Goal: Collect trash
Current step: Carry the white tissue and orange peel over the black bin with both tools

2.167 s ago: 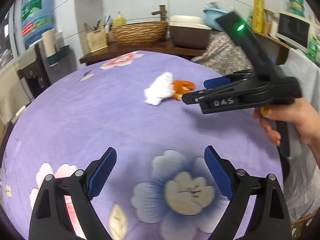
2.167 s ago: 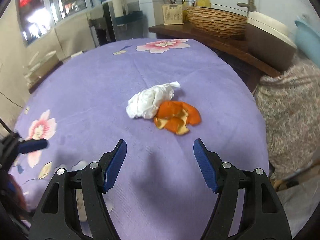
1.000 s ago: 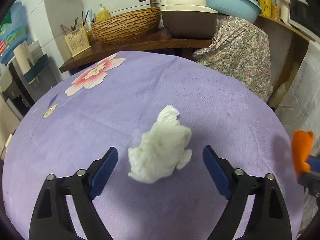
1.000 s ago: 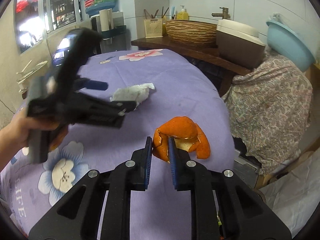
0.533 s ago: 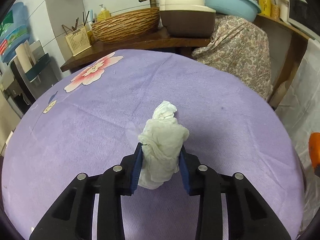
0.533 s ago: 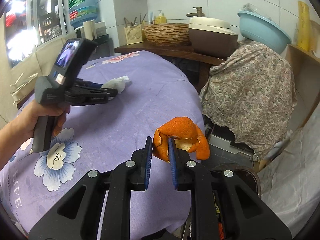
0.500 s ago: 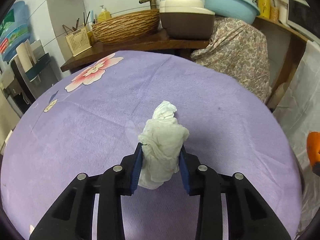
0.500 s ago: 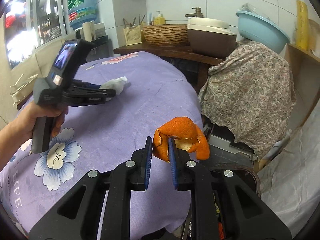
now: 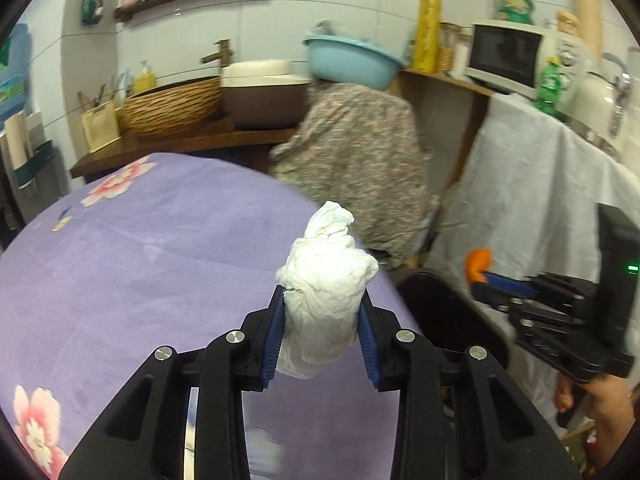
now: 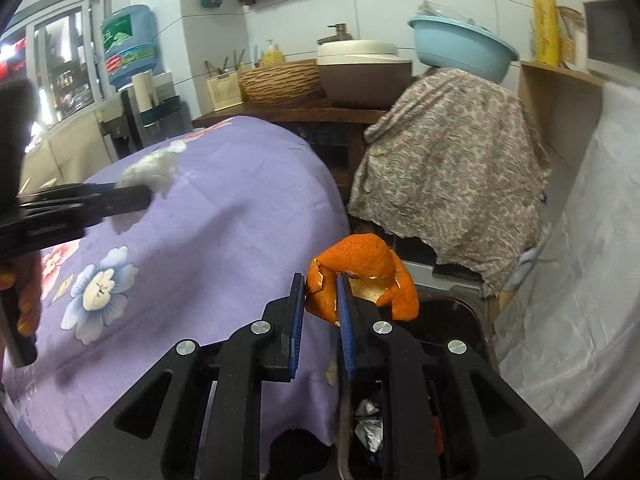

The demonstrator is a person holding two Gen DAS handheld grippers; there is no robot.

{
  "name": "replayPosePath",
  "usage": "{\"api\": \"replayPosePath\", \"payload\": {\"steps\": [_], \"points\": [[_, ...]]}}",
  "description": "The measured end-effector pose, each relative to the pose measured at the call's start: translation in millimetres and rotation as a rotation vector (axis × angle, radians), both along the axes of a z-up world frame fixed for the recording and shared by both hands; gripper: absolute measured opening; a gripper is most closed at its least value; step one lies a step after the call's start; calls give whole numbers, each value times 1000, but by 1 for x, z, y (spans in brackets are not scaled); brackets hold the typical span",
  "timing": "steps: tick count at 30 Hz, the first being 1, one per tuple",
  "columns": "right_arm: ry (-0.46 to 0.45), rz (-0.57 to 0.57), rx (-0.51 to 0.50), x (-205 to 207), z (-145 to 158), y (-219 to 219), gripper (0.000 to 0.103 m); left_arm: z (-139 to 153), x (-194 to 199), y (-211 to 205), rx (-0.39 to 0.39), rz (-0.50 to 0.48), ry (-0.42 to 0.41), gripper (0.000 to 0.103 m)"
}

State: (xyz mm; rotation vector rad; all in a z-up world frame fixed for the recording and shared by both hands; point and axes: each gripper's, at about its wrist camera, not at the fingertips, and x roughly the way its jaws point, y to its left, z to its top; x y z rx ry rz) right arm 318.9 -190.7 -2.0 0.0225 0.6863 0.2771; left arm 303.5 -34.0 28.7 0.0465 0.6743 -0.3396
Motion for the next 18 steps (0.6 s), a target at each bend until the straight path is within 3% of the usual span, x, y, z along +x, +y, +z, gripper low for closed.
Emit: {"api": "replayPosePath", "payload": {"steps": [5, 10, 18], "points": [[43, -81, -12, -15, -17, -38, 17, -6, -30, -53, 4, -106, -20, 34], [127, -137, -39, -19, -46, -67, 17, -25, -43, -98, -16, -200, 31, 34], [255, -202, -57, -14, -103, -97, 17, -54, -56, -130, -3, -228, 71, 34]]}}
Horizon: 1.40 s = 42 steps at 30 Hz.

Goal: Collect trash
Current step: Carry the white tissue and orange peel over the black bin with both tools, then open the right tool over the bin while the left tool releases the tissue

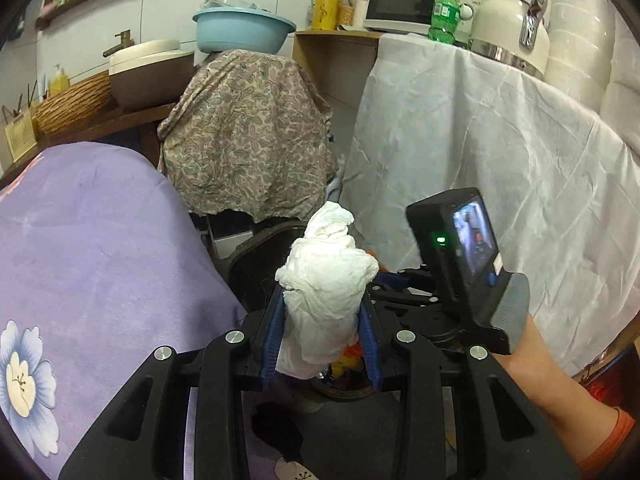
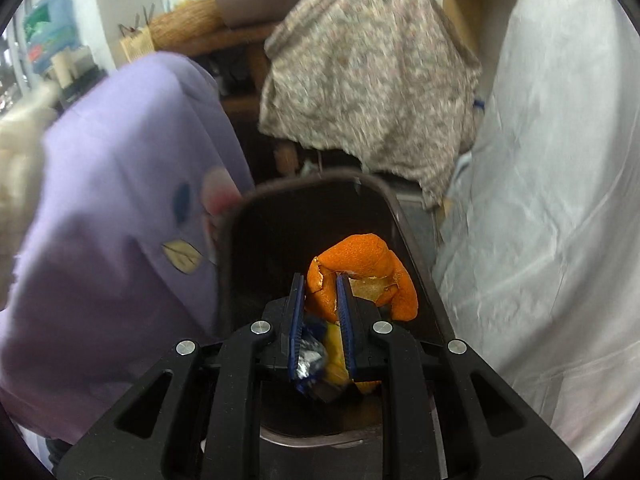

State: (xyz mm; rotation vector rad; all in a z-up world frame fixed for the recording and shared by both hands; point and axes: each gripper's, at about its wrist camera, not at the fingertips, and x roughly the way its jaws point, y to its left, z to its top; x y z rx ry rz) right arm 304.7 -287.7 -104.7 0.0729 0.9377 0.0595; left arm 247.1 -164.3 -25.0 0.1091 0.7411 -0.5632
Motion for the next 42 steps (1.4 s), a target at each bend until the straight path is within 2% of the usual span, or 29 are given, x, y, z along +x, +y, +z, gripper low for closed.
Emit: {"api": "replayPosePath", "payload": {"steps": [7, 13, 18, 20, 21, 23, 24, 30, 34, 42], "points": [[140, -15, 40, 20, -53, -8, 18, -27, -2, -10, 22, -13, 65, 34], [247, -9, 42, 35, -93, -2, 18, -39, -2, -14, 39, -22, 83, 34], [303, -2, 24, 42, -114, 0, 18, -43, 0, -14, 45, -14, 95, 34], [314, -13, 30, 42, -119, 0, 24, -44, 2, -14, 46, -12, 101, 34], [314, -19, 30, 41, -120, 0, 26, -45, 3, -14, 48, -11, 104, 34], [304, -23, 23, 41, -118, 0, 39, -47, 4, -14, 48, -9, 112, 34], [299, -25, 18, 42, -116, 0, 41, -48, 5, -14, 46, -8, 117, 34], [260, 6, -16, 36, -103, 1, 41, -53, 7, -18, 54, -21, 132, 34], [219, 9, -83, 25, -87, 1, 41, -58, 15, -22, 55, -29, 153, 34], [162, -19, -153, -4, -60, -15, 42, -84, 42, -35, 33, -20, 206, 34]]}}
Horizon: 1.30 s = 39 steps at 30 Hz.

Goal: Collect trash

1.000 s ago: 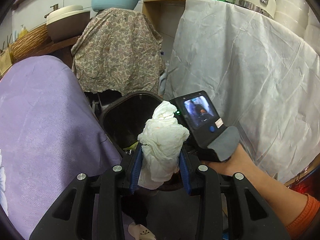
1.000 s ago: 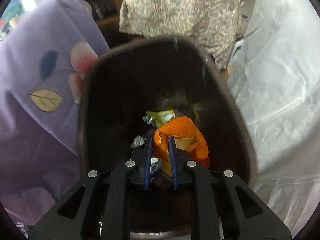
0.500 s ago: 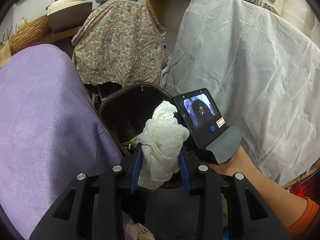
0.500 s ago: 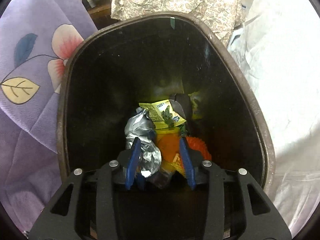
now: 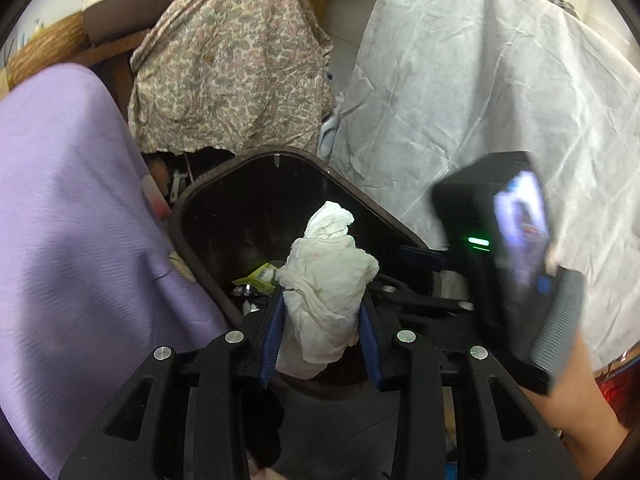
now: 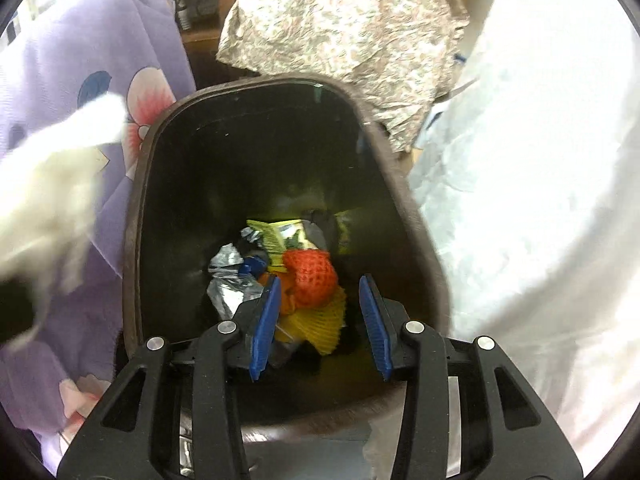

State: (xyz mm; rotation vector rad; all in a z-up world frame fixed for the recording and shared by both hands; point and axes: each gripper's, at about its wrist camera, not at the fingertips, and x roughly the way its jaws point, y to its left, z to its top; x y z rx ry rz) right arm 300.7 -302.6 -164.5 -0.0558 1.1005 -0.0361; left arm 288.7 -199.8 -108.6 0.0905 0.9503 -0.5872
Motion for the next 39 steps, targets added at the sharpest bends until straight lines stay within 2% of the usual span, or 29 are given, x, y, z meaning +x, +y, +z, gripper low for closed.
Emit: {"api": "replayPosePath", "payload": {"steps": [3, 6, 12, 14, 15, 18, 19, 20, 23, 28, 32, 35, 36, 38, 39], "points": [[-22, -34, -8, -12, 10, -9, 42, -11, 8, -8, -10, -1, 36, 34], [-52, -77, 48, -27, 19, -18, 42, -20, 15, -20, -21, -11, 59, 35], [-82, -132, 52, -53, 28, -27, 44, -35, 24, -35, 24, -10, 73, 36], [-79, -141, 34, -55, 25, -27, 55, -40, 26, -37, 38, -10, 77, 37], [-83, -148, 27, -57, 25, -29, 57, -41, 27, -38, 42, -11, 77, 37], [-89, -160, 16, -64, 25, -30, 57, -43, 26, -41, 63, -22, 64, 48], [-92, -162, 15, -65, 27, -31, 57, -42, 25, -42, 68, -23, 59, 54], [-94, -165, 12, -66, 27, -31, 57, -41, 25, -42, 67, -28, 55, 60], [-98, -171, 8, -69, 30, -32, 57, -35, 22, -41, 59, -29, 34, 69], [-99, -170, -4, -70, 31, -30, 58, -26, 17, -38, 53, -26, 16, 77], [-101, -174, -20, -73, 33, -28, 58, -18, 8, -27, 25, -12, 29, 79], [-105, -189, -53, -77, 37, -30, 58, -7, -4, -17, 29, -2, 2, 80], [-107, -195, -64, -78, 38, -31, 60, -2, -10, -13, 29, -3, -10, 80], [-123, -223, -89, -83, 45, -36, 79, 10, -22, -4, 21, -9, -48, 82], [-137, -238, -95, -87, 49, -38, 80, 19, -30, 3, 12, -13, -79, 83]]}}
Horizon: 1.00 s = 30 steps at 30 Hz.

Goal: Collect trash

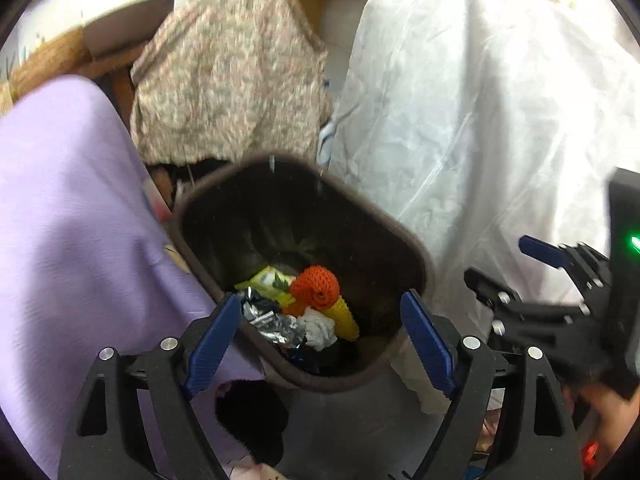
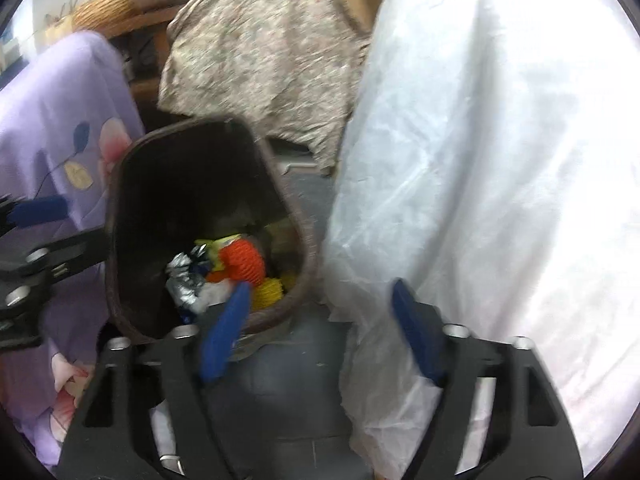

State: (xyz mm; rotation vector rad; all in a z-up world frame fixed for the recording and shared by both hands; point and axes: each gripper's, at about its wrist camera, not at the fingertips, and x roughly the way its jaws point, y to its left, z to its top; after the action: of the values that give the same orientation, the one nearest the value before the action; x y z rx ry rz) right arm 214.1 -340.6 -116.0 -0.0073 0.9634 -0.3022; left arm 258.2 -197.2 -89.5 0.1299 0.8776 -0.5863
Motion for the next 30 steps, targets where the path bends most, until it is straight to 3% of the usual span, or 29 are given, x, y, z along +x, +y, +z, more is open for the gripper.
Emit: {"api": "replayPosePath", "payload": {"steps": [4, 7, 10, 12, 14, 20, 24, 30], "points": [[-47, -13, -9, -13, 20, 0, 80, 35, -36, 24, -15, 8, -156, 97], [-105, 14, -9, -27, 41, 11, 82, 67, -69, 55, -40, 62, -278, 97], [-216, 81, 15, -51, 76, 33, 83, 90, -95, 79, -94, 106, -342, 97], [-300, 117, 8, -69, 101, 47, 96, 106, -113, 98, -126, 106, -361, 97], [-417, 158, 13, -93, 127, 60, 97, 118, -129, 114, -137, 139, -387, 97], [-644, 301, 111, -155, 181, 91, 97, 134, -169, 143, -109, 234, -512, 97], [-692, 351, 121, -180, 193, 112, 97, 140, -187, 159, -104, 293, -596, 97], [-730, 392, 143, -206, 192, 138, 97, 137, -201, 168, -94, 324, -594, 97]]}}
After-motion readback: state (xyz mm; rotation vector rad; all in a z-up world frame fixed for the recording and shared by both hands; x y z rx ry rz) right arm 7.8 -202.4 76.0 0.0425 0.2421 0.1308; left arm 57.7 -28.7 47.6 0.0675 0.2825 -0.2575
